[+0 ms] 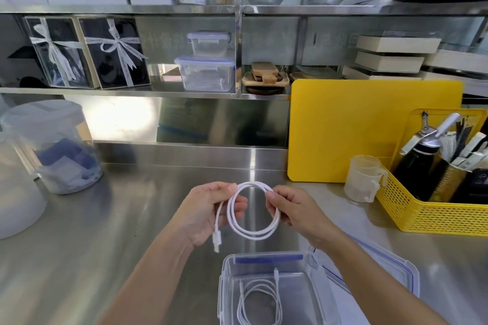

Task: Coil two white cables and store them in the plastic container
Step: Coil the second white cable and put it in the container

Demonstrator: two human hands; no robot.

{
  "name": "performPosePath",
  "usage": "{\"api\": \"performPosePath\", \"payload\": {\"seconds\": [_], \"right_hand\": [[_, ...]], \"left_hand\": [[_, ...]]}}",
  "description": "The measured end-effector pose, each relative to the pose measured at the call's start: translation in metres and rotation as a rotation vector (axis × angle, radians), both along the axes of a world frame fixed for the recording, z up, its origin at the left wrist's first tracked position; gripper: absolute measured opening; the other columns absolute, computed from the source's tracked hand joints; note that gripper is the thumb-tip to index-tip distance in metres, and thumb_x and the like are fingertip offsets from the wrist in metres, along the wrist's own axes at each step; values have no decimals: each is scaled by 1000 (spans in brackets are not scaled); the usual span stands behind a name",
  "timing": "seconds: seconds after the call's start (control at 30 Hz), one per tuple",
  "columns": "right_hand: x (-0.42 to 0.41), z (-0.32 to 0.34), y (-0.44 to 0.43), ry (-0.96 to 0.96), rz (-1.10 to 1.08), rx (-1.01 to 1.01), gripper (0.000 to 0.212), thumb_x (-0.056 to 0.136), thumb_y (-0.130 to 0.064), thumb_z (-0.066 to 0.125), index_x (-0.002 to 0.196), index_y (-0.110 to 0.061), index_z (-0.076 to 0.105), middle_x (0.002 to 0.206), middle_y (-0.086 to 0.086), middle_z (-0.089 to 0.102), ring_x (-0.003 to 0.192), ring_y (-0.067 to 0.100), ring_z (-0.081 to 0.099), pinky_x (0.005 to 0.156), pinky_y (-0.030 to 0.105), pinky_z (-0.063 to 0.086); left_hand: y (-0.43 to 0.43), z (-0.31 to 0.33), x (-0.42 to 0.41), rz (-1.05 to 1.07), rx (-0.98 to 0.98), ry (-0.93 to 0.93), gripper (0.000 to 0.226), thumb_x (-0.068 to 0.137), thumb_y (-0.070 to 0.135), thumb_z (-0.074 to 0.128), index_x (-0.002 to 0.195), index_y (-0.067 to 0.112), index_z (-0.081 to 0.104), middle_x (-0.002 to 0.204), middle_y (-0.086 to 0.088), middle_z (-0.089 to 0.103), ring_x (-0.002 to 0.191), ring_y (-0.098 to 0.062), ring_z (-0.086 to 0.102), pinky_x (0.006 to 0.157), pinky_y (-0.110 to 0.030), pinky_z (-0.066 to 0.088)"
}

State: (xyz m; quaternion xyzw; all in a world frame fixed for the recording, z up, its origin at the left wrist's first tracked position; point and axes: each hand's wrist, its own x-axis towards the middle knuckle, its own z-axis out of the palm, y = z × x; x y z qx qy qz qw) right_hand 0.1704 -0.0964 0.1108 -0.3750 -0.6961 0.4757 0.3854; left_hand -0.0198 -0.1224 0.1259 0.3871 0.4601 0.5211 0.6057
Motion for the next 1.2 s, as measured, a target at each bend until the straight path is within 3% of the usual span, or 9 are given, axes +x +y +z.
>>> {"api": "performPosePath", "payload": {"seconds": [0.23, 0.33, 0.43, 0.57, 0.67, 0.83, 1.0, 1.1, 1.2], "right_hand": [[4, -5, 15, -657, 97, 144, 31, 88, -39, 51, 67, -17, 60, 57, -5, 52, 52, 10, 46, 55, 32, 41], [1, -7, 16, -592, 17, 152, 32, 89, -37, 51, 70, -13, 61, 58, -3, 52, 52, 10, 45, 56, 32, 40], [0, -7, 15, -526, 44, 132, 35, 89, -35, 51, 68, -8, 60, 58, 1, 51, 51, 9, 43, 55, 29, 38], [3, -6, 13, -369, 64, 30, 36, 88, -36, 52, 67, -9, 61, 51, -6, 50, 43, 2, 40, 43, 13, 34], [4, -9, 13, -321, 34, 20, 35, 89, -35, 53, 67, -8, 61, 48, -8, 50, 42, 1, 40, 41, 10, 33], [-2, -17, 13, -431, -15, 109, 32, 90, -33, 51, 66, -13, 60, 53, -6, 50, 47, 6, 42, 52, 25, 38], [-11, -23, 9, -496, -42, 191, 30, 91, -37, 48, 69, -19, 57, 58, -5, 51, 53, 9, 45, 55, 30, 40], [-16, -26, 8, -558, -50, 265, 30, 92, -37, 45, 72, -17, 55, 59, -5, 50, 55, 11, 45, 55, 31, 40], [-16, -27, 8, -533, -53, 299, 30, 93, -35, 45, 72, -16, 55, 60, -4, 49, 55, 11, 44, 54, 32, 38]], "left_hand": [[2, 1, -21, -142, -165, 289, 26, 90, 5, 54, 66, 3, 66, 82, -18, 72, 75, -22, 72, 66, -38, 60], [-2, -7, -18, -312, -149, 206, 14, 76, 10, 66, 61, 11, 69, 88, -12, 63, 79, -17, 59, 79, -38, 51], [-8, -22, -14, -387, -115, 25, 5, 68, 11, 70, 64, 7, 69, 93, -15, 66, 88, -21, 65, 76, -39, 57], [-10, -35, 3, -251, 26, -154, 17, 66, 5, 73, 67, 9, 57, 62, -4, 58, 46, -12, 54, 51, -30, 56], [-8, -34, 17, -37, 117, 144, 41, 70, -3, 74, 74, 12, 36, 56, -1, 52, 32, -10, 43, 42, -30, 46], [-10, -37, 30, 177, 249, 790, 40, 83, 7, 61, 70, 25, 28, 65, -5, 56, 35, -17, 57, 36, -19, 40], [-8, -45, 42, 342, 301, 968, 23, 91, 10, 47, 81, 19, 27, 79, -4, 50, 65, -29, 50, 57, -33, 34], [-6, -51, 42, 344, 236, 957, 17, 93, 16, 45, 91, 16, 29, 81, -4, 52, 69, -28, 49, 61, -32, 33], [-1, -53, 38, 343, 163, 1012, 17, 93, 23, 43, 80, 12, 43, 76, -5, 55, 68, -27, 50, 60, -32, 34]]}}
